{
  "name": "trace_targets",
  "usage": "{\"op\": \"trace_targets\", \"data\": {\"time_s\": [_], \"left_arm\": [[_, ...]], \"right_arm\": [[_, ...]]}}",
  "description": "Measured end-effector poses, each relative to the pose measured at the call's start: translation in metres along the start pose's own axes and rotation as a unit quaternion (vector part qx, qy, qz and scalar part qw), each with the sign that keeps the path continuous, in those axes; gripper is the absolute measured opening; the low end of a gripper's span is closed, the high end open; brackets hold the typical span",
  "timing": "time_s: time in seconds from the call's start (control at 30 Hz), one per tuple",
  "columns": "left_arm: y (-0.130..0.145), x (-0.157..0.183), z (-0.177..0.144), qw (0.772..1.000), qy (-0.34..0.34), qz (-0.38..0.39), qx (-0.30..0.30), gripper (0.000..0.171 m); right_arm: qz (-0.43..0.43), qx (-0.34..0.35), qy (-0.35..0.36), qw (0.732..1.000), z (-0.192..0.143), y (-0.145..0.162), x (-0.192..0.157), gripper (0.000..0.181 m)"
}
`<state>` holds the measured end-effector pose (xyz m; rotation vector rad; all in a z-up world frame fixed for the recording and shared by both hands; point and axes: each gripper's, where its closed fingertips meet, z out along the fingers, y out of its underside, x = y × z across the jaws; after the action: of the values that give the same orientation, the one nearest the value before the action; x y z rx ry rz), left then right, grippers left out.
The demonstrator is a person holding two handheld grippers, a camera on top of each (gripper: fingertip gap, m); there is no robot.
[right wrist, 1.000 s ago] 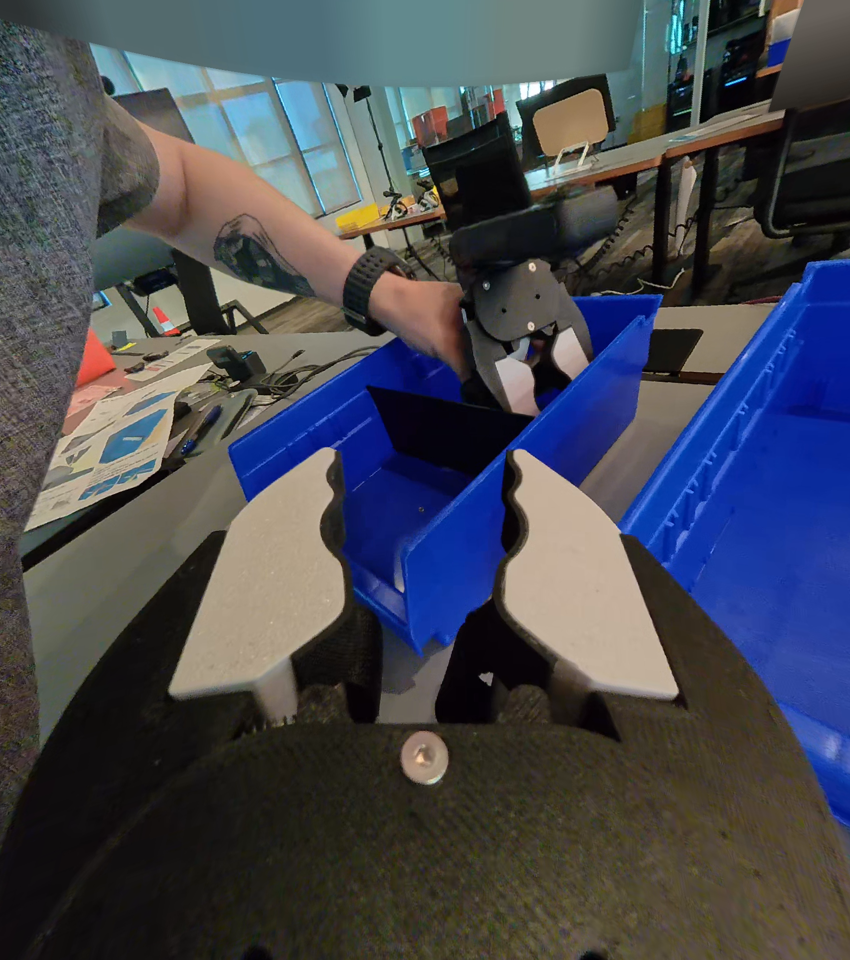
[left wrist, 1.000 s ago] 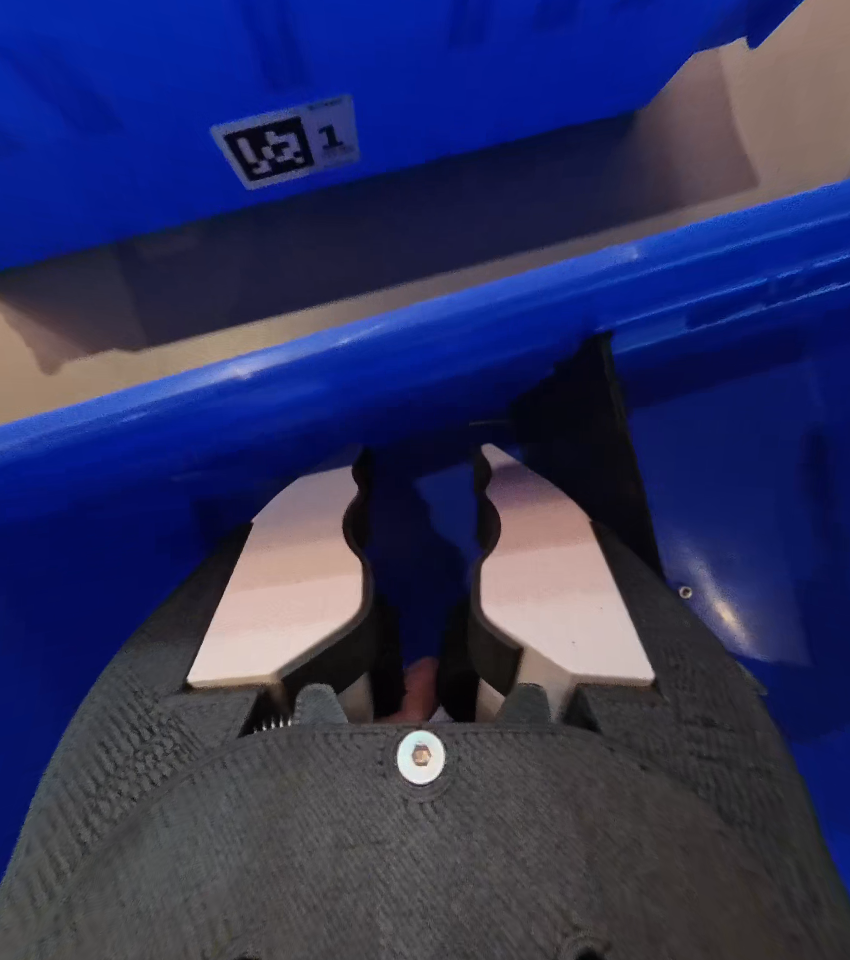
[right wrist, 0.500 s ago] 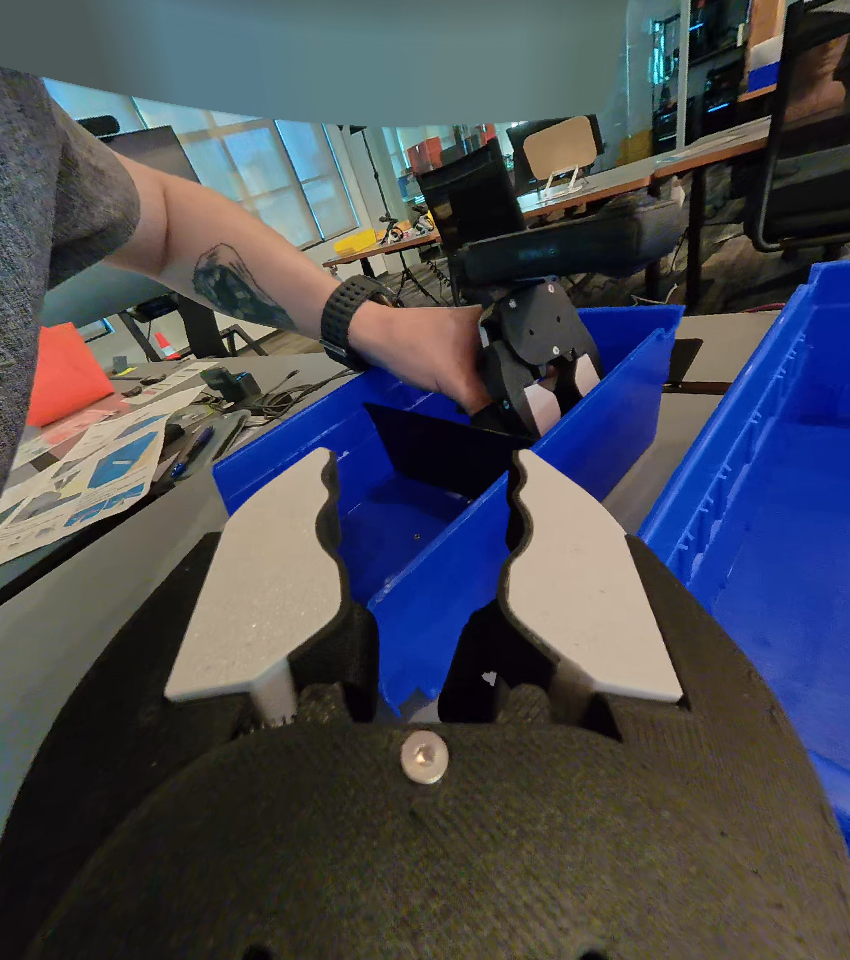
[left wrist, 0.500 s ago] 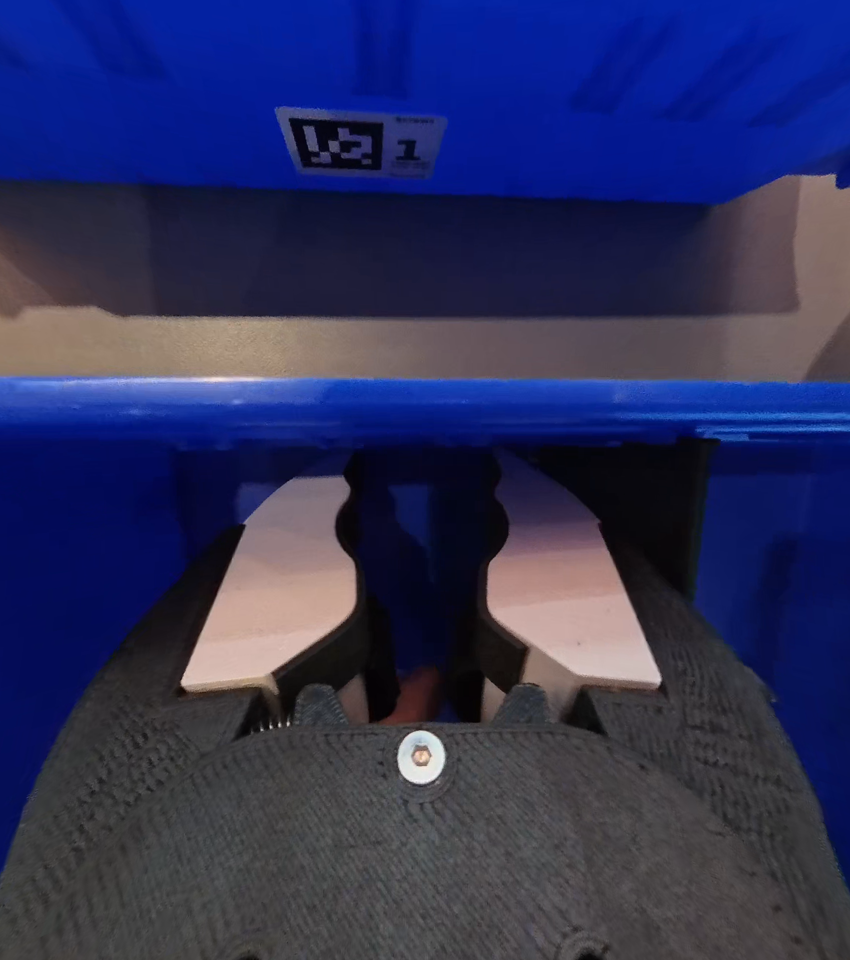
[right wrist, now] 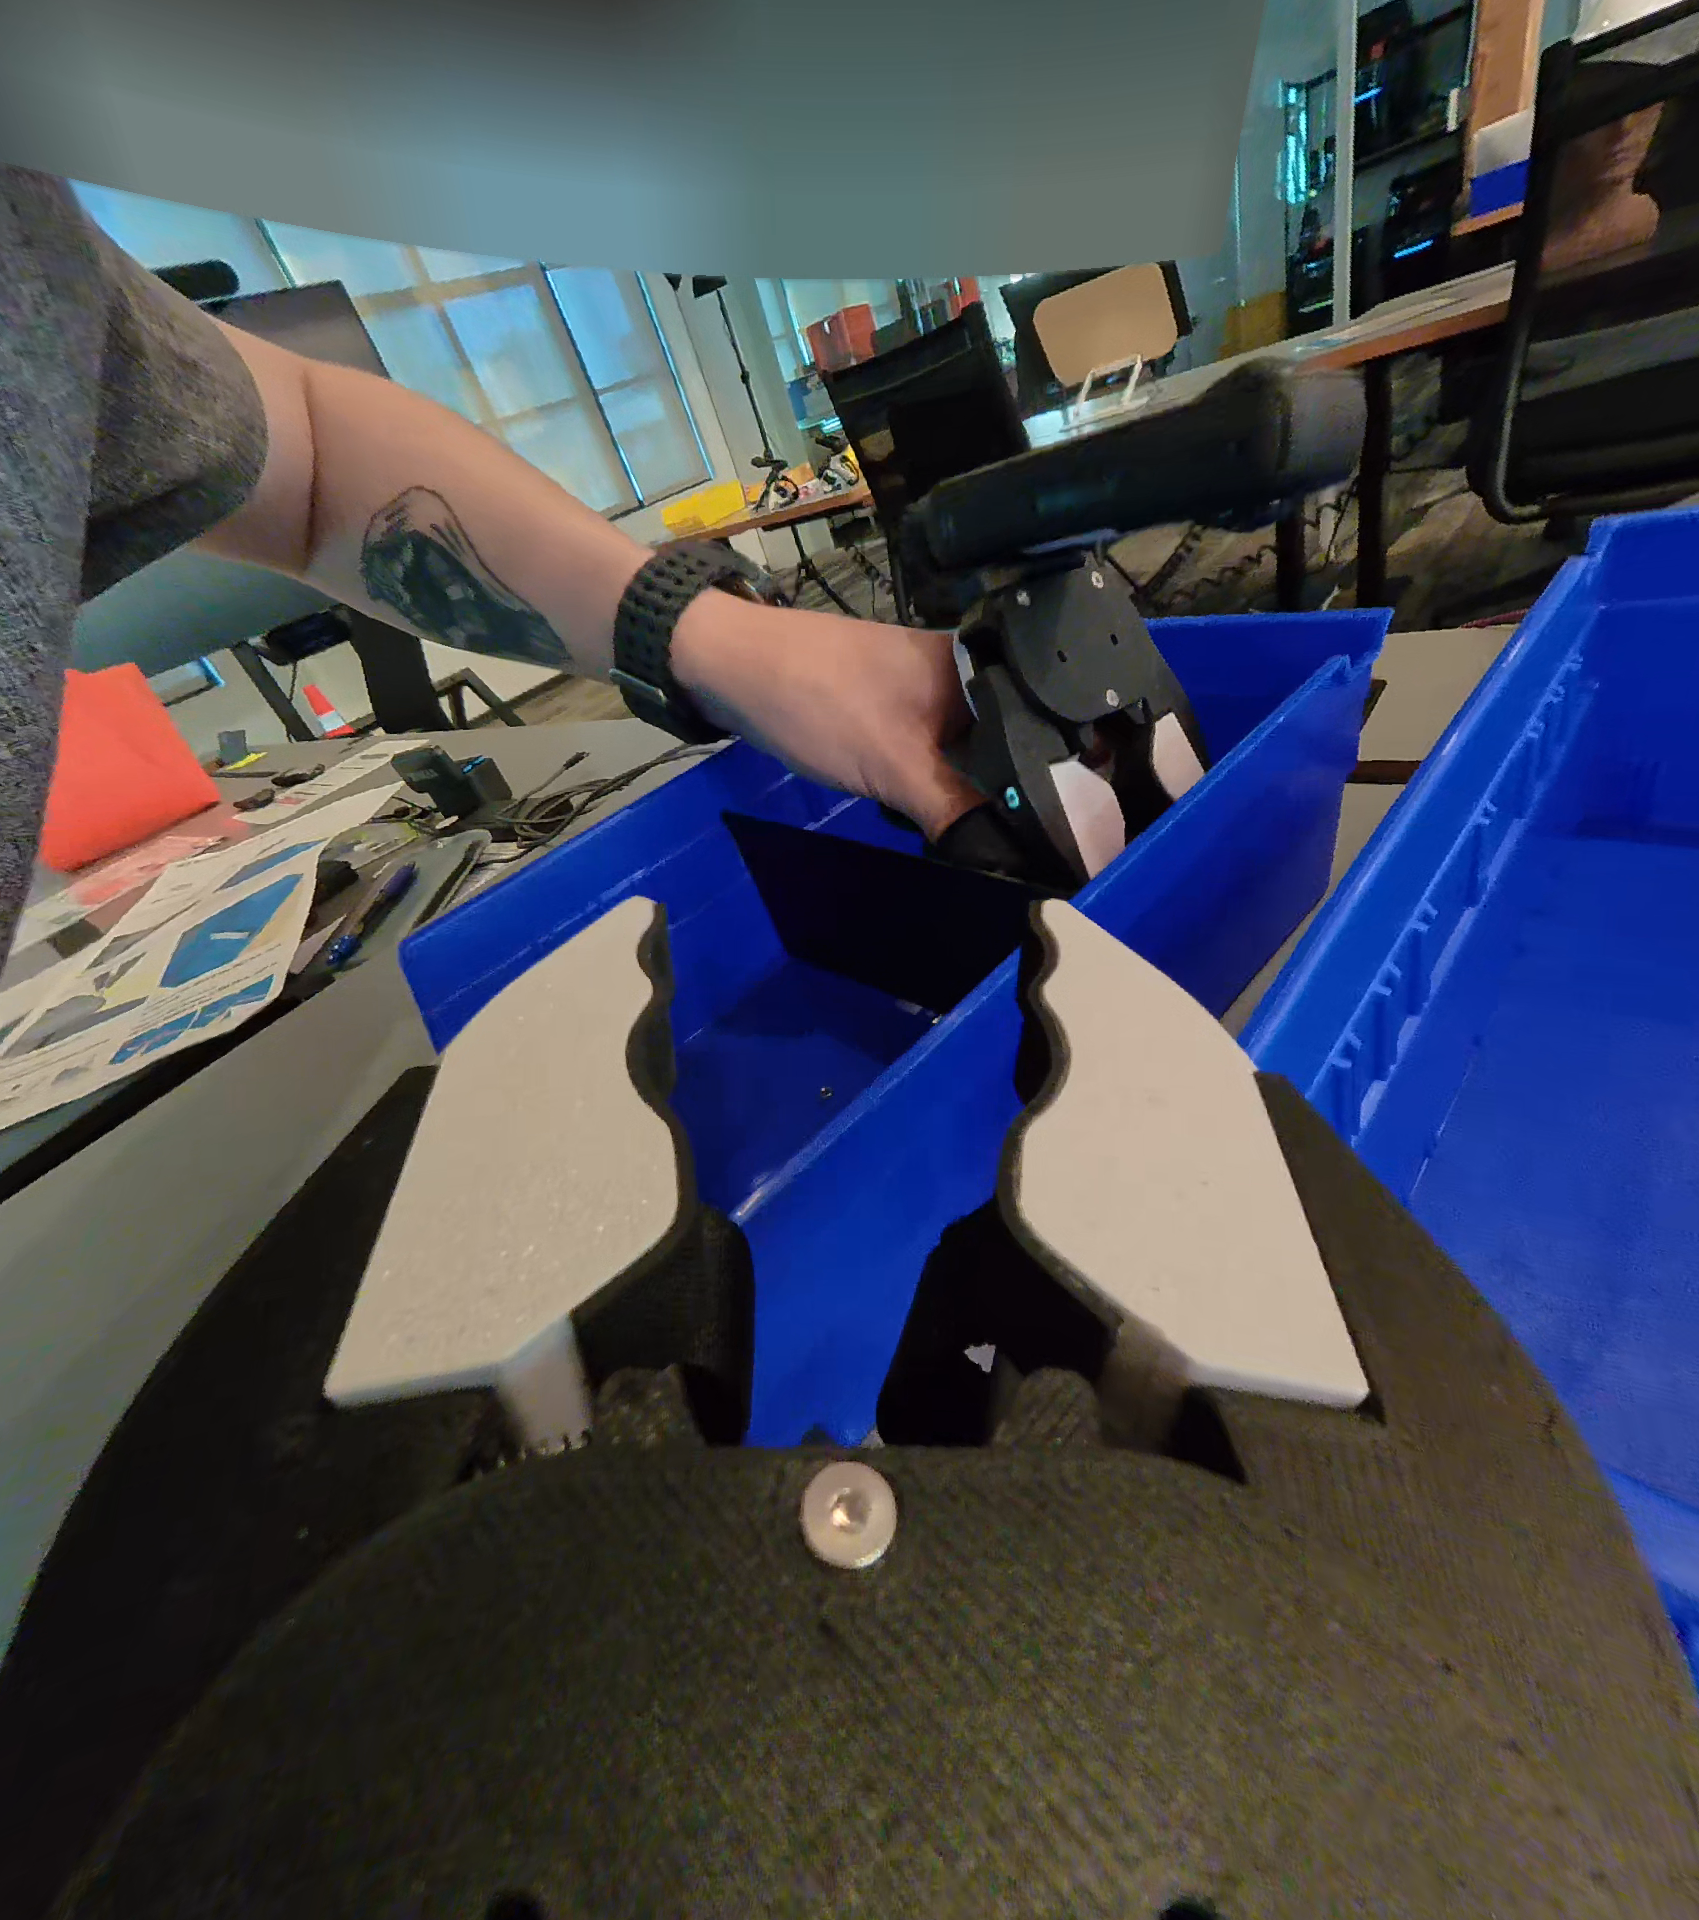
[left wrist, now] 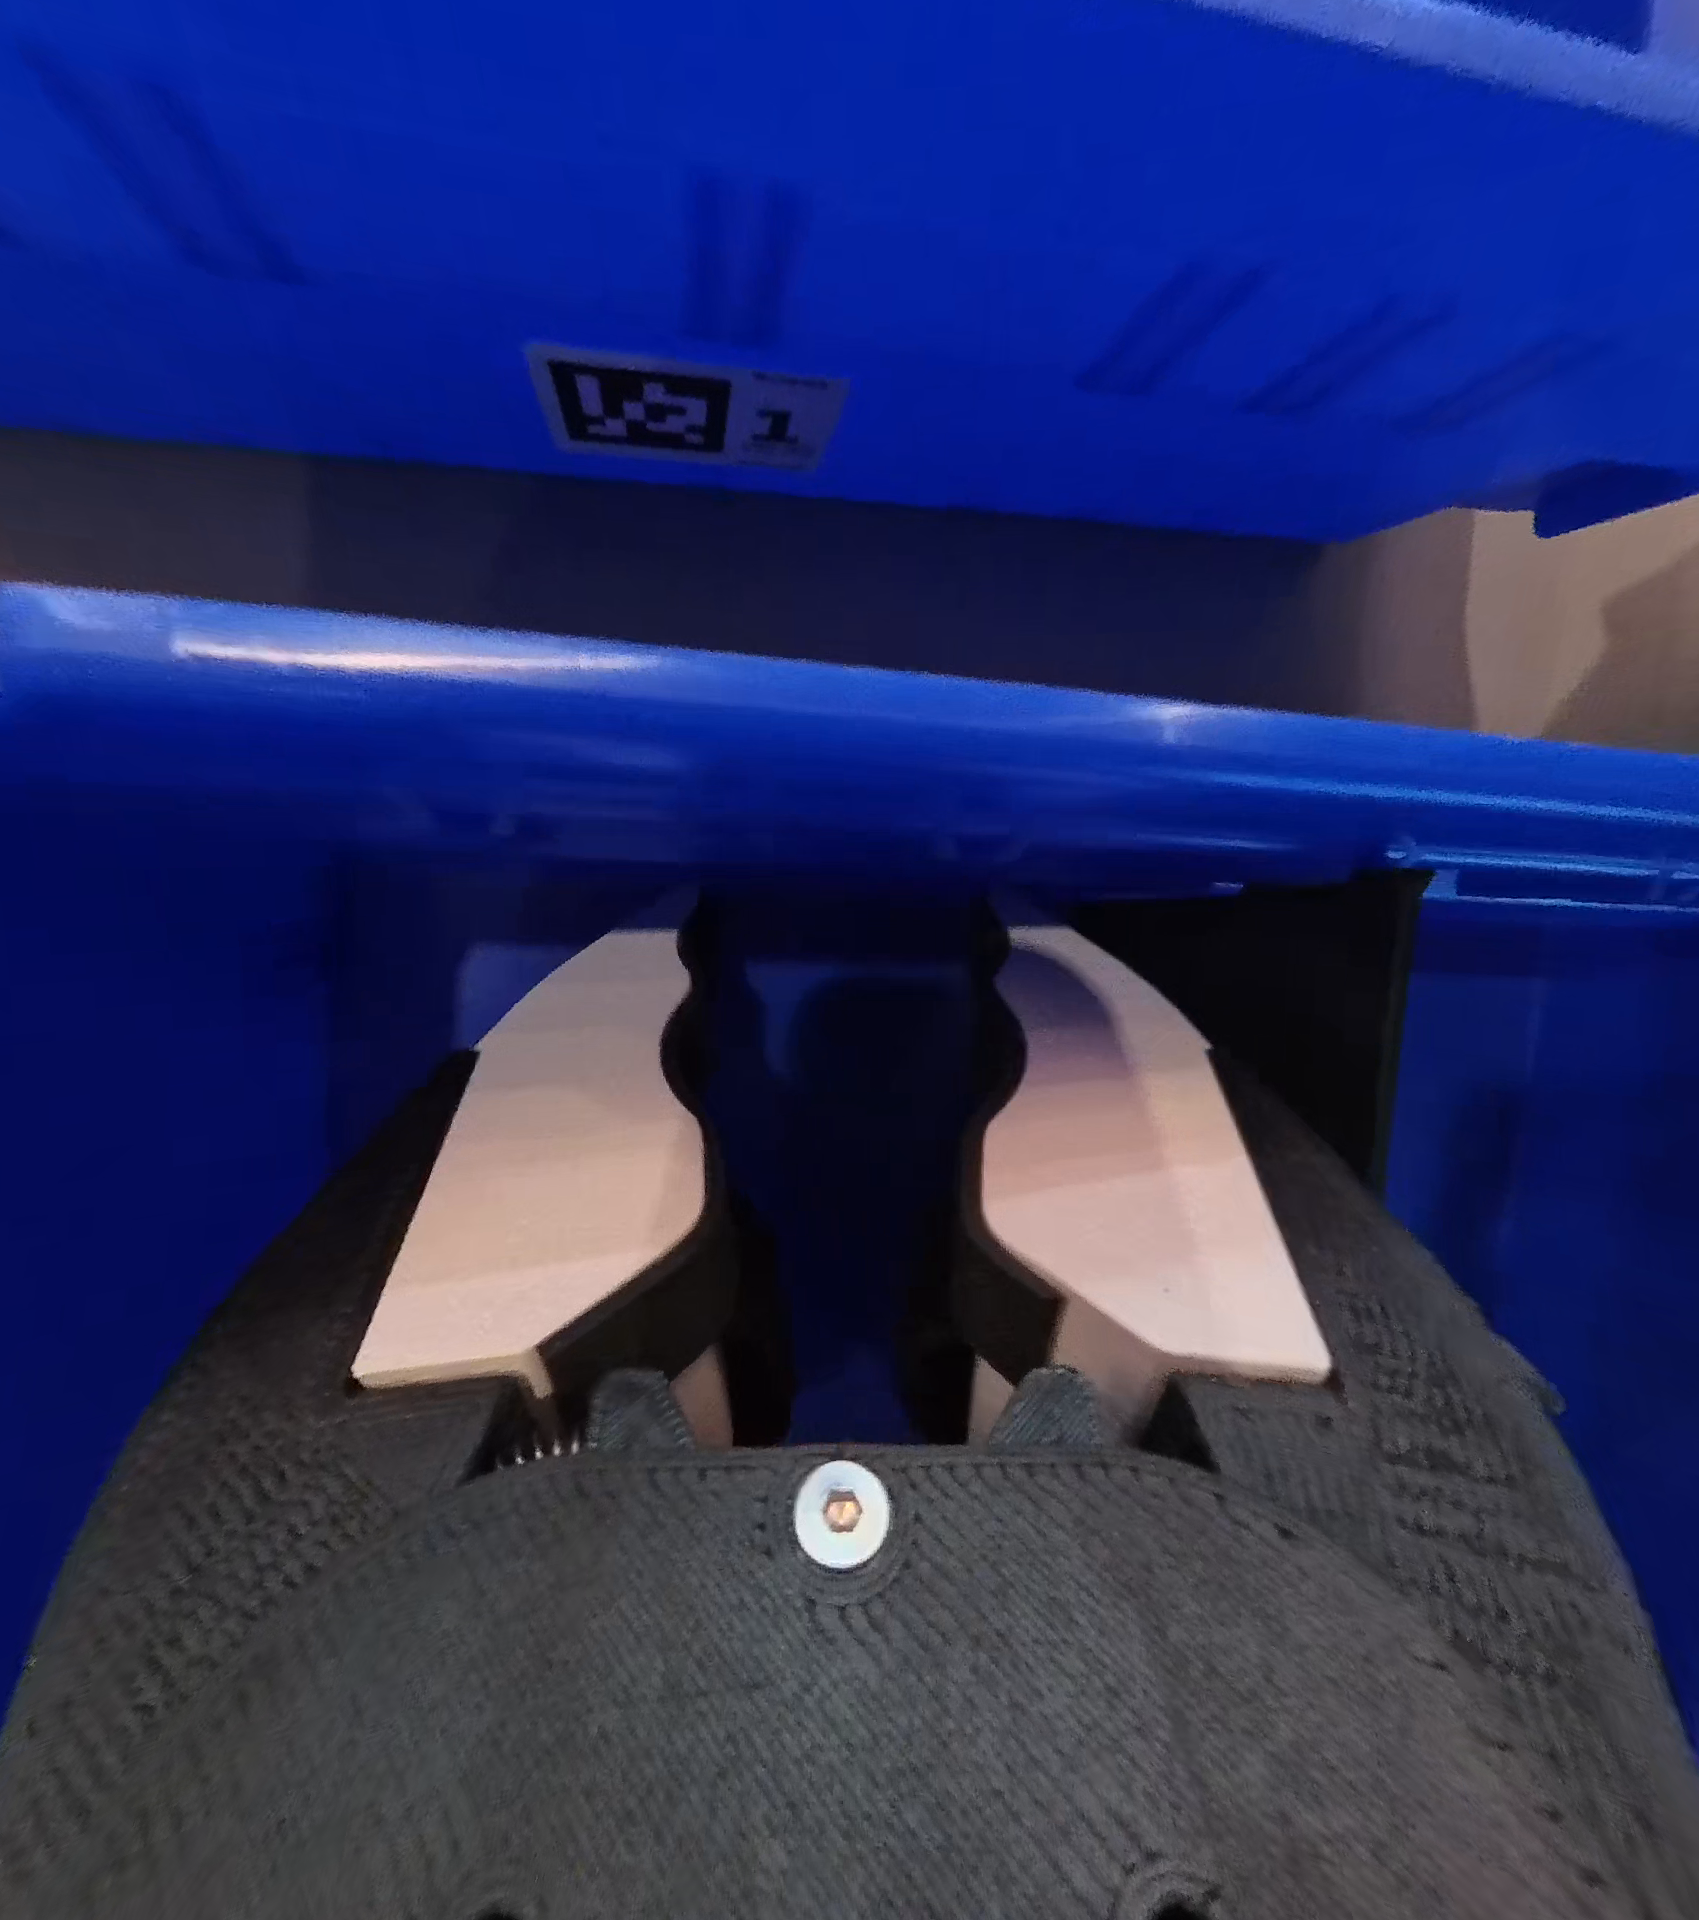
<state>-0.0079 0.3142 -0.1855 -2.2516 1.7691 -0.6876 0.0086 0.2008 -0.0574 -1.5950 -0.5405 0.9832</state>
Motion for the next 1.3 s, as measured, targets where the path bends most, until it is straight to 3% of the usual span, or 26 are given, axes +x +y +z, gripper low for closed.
{"op": "trace_targets", "data": {"time_s": [0.2, 0.3, 0.37, 0.5, 0.83, 1.3], "left_arm": [[0.001, 0.000, -0.002, 1.000, 0.009, -0.021, -0.013, 0.055], [0.007, -0.010, -0.005, 0.998, -0.044, -0.016, -0.047, 0.080], [0.010, -0.008, -0.008, 0.997, -0.050, -0.015, -0.059, 0.085], [0.014, -0.012, -0.005, 0.995, -0.076, -0.020, -0.064, 0.109], [0.007, -0.008, 0.002, 0.995, -0.080, -0.044, -0.050, 0.109], [0.004, -0.007, 0.010, 0.993, -0.108, 0.005, -0.047, 0.110]], "right_arm": [[-0.013, 0.025, -0.007, 1.000, -0.001, -0.006, 0.000, 0.065], [-0.029, 0.039, -0.007, 0.999, -0.005, -0.012, 0.001, 0.065], [-0.038, 0.044, -0.006, 0.998, -0.009, -0.012, 0.002, 0.064], [-0.044, 0.046, 0.000, 0.998, -0.016, -0.004, 0.006, 0.064], [-0.048, 0.043, 0.007, 0.998, -0.026, 0.011, -0.001, 0.064], [-0.040, 0.044, 0.000, 0.998, -0.024, 0.016, 0.003, 0.065]]}}
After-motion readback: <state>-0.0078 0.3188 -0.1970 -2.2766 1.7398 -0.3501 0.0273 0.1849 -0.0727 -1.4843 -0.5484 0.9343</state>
